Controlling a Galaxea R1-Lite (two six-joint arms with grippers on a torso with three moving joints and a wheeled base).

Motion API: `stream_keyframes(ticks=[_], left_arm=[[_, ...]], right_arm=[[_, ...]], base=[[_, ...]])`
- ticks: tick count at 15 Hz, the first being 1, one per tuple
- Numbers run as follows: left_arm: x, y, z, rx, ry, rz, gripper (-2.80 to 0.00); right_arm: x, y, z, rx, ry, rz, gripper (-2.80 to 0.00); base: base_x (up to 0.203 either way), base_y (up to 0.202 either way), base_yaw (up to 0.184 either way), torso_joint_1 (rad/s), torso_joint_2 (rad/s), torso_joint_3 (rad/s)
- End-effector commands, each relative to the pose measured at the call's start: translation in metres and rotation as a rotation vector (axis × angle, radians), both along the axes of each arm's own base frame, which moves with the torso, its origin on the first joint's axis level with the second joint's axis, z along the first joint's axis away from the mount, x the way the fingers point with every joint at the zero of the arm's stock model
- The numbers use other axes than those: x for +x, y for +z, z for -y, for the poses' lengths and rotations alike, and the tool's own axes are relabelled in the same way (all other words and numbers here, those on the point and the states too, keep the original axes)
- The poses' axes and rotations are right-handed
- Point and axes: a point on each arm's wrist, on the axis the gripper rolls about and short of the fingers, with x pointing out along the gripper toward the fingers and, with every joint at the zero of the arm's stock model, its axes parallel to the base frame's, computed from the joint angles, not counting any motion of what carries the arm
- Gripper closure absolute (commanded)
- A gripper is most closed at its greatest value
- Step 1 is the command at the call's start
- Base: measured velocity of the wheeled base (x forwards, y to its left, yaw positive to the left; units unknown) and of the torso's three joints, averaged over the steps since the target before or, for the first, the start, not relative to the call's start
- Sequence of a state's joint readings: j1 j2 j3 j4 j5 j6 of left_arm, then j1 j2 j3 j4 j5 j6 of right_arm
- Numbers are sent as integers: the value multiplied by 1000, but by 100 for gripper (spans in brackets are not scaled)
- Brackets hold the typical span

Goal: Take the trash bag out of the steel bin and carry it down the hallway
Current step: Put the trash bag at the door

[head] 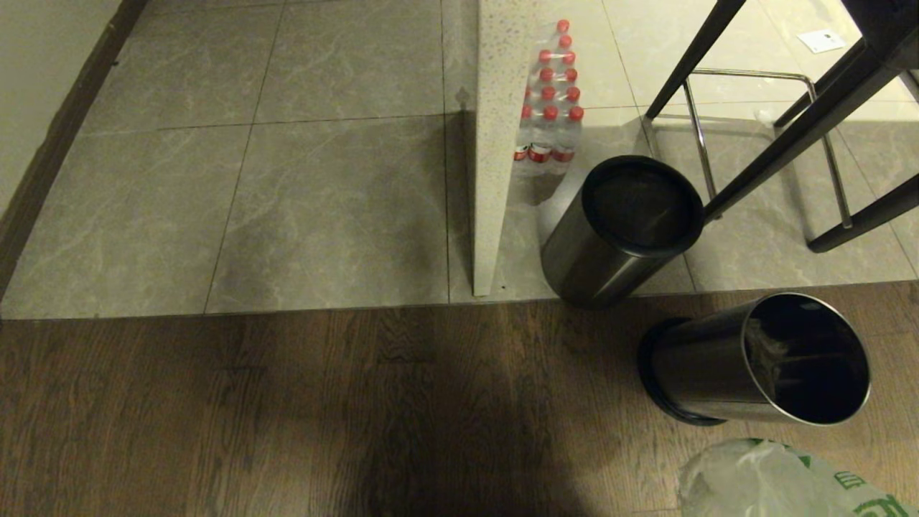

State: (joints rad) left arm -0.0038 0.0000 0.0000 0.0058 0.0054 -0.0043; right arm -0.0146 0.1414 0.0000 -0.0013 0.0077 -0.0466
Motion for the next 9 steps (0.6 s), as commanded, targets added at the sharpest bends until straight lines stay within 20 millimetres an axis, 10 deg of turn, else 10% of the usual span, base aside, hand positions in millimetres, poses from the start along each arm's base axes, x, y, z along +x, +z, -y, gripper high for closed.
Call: stream_keyframes(ticks=[1,9], left_arm=[[0,0,0,-1,1,1,0],[0,0,0,-2,1,0,0]], right_arm=[[-10,-3,0,-3,13,126,0],[-11,-3,0,51,6,146,0]], base=[[0,0,0,0,0,0],[0,0,0,0,0,0]])
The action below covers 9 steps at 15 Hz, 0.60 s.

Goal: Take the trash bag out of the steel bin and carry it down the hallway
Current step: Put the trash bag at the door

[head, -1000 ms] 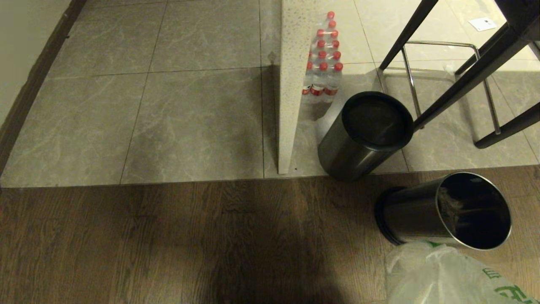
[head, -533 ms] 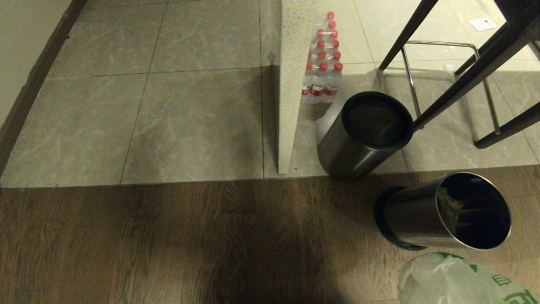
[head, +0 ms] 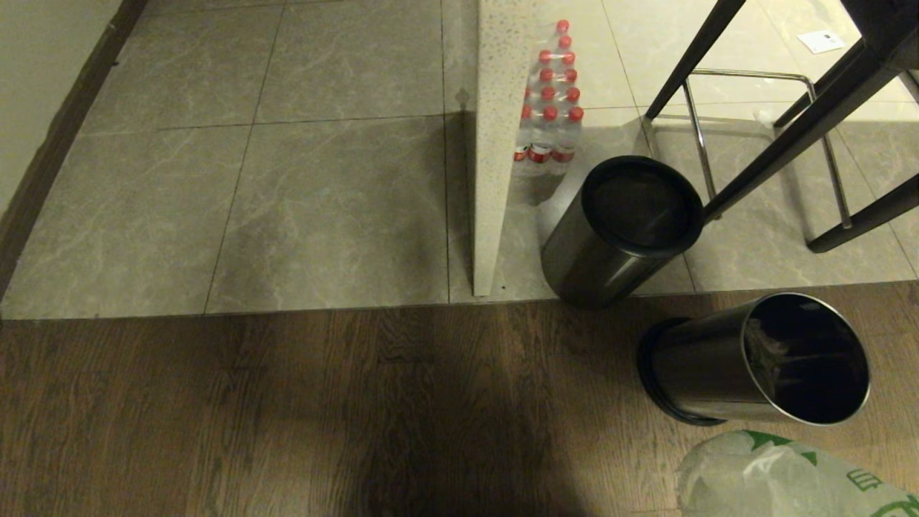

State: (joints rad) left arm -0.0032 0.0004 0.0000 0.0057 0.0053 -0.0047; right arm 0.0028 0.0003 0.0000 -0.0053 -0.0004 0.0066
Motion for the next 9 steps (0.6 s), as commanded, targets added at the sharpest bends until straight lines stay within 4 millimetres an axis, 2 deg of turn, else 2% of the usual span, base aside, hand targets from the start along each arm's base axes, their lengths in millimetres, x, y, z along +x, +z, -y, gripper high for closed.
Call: stream_keyframes(ticks=[1,9], left_arm=[[0,-1,0,0,1,0,0],[0,0,0,2,1,2,0]], right_arm=[[0,-1,0,1,1,1,0],[0,-1,0,1,1,1,0]], base=[[0,0,0,0,0,0],[0,0,0,0,0,12]])
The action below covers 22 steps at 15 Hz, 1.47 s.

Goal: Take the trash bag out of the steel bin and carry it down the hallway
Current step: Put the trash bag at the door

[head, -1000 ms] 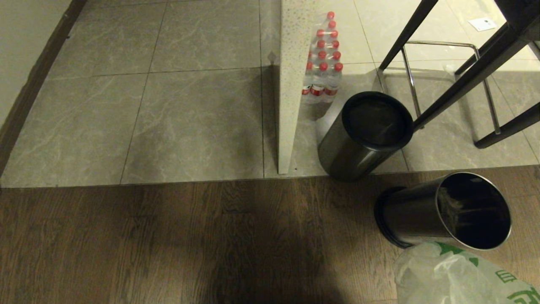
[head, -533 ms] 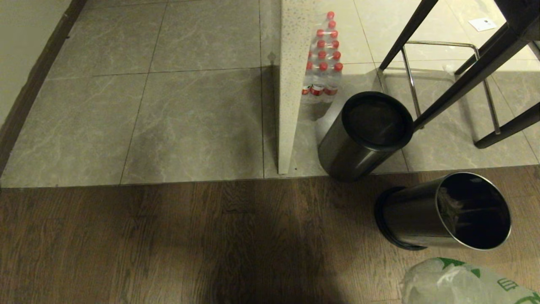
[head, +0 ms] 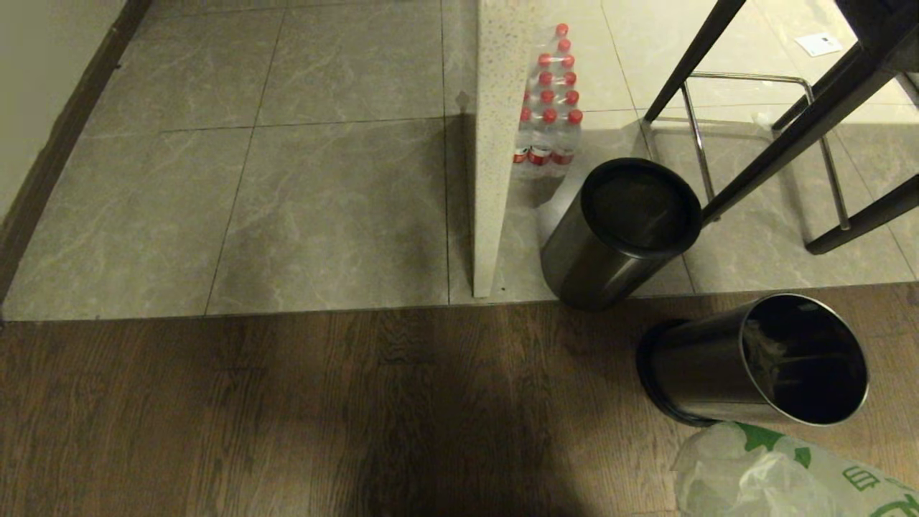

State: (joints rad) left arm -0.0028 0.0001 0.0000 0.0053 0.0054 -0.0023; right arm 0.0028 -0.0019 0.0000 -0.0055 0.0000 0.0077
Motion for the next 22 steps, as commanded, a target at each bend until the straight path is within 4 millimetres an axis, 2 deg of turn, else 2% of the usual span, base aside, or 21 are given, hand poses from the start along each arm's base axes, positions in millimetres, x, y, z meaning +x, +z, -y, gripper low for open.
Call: stream_keyframes(ticks=[1,22], left_arm=[[0,-1,0,-2,0,-1,0],[0,0,0,-8,0,0,0]], right_arm=[[0,-1,0,0,0,-1,0],[0,-1,0,0,1,-1,0]], base=[[0,0,0,2,5,134],[0,0,0,1,2,200]])
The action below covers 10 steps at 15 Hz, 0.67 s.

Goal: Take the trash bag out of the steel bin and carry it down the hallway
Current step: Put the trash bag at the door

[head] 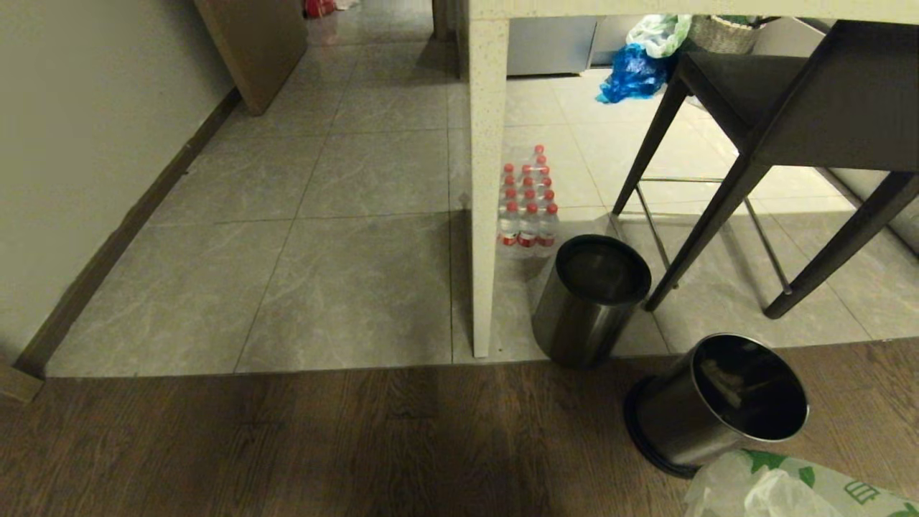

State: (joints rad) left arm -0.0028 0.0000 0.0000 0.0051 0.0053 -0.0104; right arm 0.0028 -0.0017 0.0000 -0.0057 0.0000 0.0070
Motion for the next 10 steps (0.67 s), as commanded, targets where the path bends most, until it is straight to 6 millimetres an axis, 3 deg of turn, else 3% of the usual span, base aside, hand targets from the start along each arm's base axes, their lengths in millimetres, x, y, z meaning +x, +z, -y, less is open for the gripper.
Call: stream_keyframes(ticks=[1,10], left_arm=[[0,0,0,-2,1,-2,0],[0,0,0,-2,2,-1,0]], right_arm=[[0,-1,0,1,0,-1,0],[0,-1,0,1,0,-1,0]], base=[[0,0,0,-1,6,198],[0,0,0,3,1,203]])
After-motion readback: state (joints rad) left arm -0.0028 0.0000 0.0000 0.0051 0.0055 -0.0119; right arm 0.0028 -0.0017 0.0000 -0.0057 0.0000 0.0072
